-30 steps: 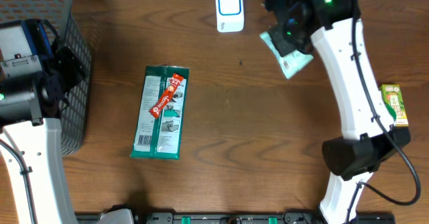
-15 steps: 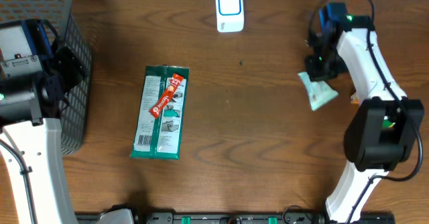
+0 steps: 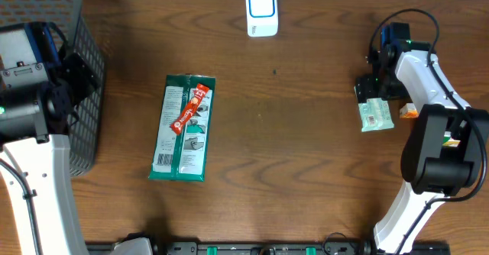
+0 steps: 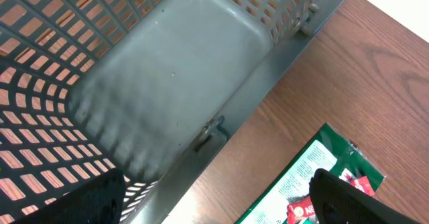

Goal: Scan the item barcode
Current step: 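Carry the wet-wipe pack to the right edge and release it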

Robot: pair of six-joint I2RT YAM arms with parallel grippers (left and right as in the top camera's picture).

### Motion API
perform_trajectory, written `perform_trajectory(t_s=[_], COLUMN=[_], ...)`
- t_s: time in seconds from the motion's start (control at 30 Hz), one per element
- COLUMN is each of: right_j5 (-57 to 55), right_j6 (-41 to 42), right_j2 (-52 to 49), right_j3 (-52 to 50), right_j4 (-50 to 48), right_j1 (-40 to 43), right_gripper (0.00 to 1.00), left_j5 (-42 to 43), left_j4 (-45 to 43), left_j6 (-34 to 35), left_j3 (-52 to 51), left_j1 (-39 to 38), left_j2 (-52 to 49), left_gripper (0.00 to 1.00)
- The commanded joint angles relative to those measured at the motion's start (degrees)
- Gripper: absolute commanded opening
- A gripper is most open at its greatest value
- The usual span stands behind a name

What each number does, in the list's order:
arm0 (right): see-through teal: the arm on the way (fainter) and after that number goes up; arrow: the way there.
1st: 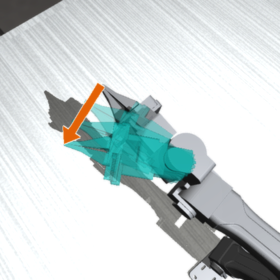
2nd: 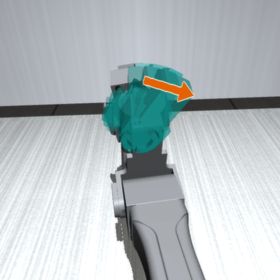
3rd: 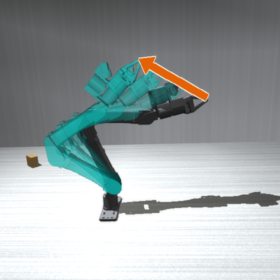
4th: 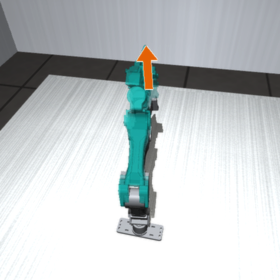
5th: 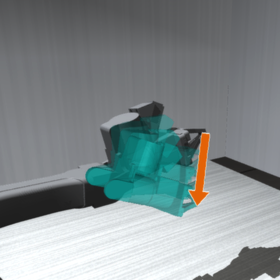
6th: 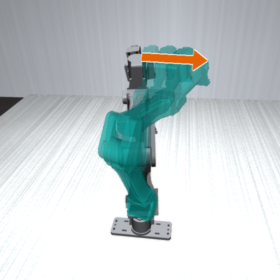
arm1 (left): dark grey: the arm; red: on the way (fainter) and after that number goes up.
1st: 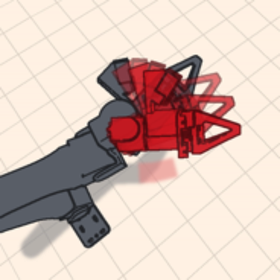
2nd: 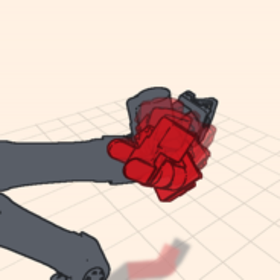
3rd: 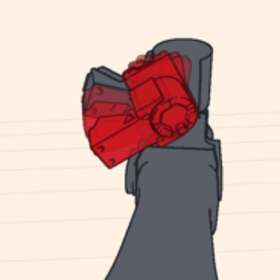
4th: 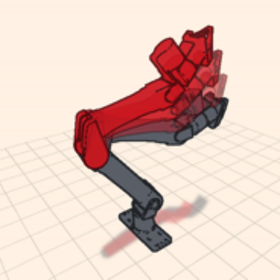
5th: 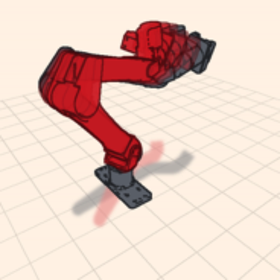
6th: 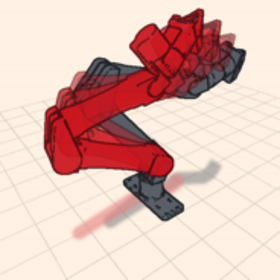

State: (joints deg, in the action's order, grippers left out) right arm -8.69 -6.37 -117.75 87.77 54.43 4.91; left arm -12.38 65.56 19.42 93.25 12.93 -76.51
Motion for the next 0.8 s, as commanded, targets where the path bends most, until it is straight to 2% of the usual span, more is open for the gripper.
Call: perform_trajectory(t_s=[0.0,0.2,0.23,0.3,0.37,0.47,0.77], right_j5=[3.4,22.0,23.4,24.5,24.4,23.2,4.1], right_j6=[0.4,0.3,0.3,0.5,0.8,0.8,4.3], right_j2=[0.6,0.8,0.7,0.8,0.7,0.7,0.7], right_j3=[2.5,2.9,2.8,2.4,1.4,-1.6,-10.8], right_j4=[1.4,4.6,5.1,5.8,5.8,3.4,-8.5], right_j1=[-0.5,-1.6,-1.8,-2.2,-2.7,-3.9,-4.7], right_gripper=[0.87,0.83,0.79,0.63,0.58,0.55,0.55], left_j5=[-0.7,-0.7,-0.7,-0.7,-0.7,-0.7,-0.7], left_j4=[0.0,0.0,0.0,0.0,0.0,0.0,0.0], left_j6=[-0.5,-0.5,-0.5,-0.5,-0.5,-0.5,-0.5], left_j3=[0.4,0.4,0.4,0.4,0.4,0.4,0.4], left_j1=[0.2,0.2,0.2,0.2,0.2,0.2,0.2], left_j2=[-0.2,-0.2,-0.2,-0.2,-0.2,-0.2,-0.2], left_gripper=[0.88,0.88,0.88,0.88,0.88,0.88,0.88])
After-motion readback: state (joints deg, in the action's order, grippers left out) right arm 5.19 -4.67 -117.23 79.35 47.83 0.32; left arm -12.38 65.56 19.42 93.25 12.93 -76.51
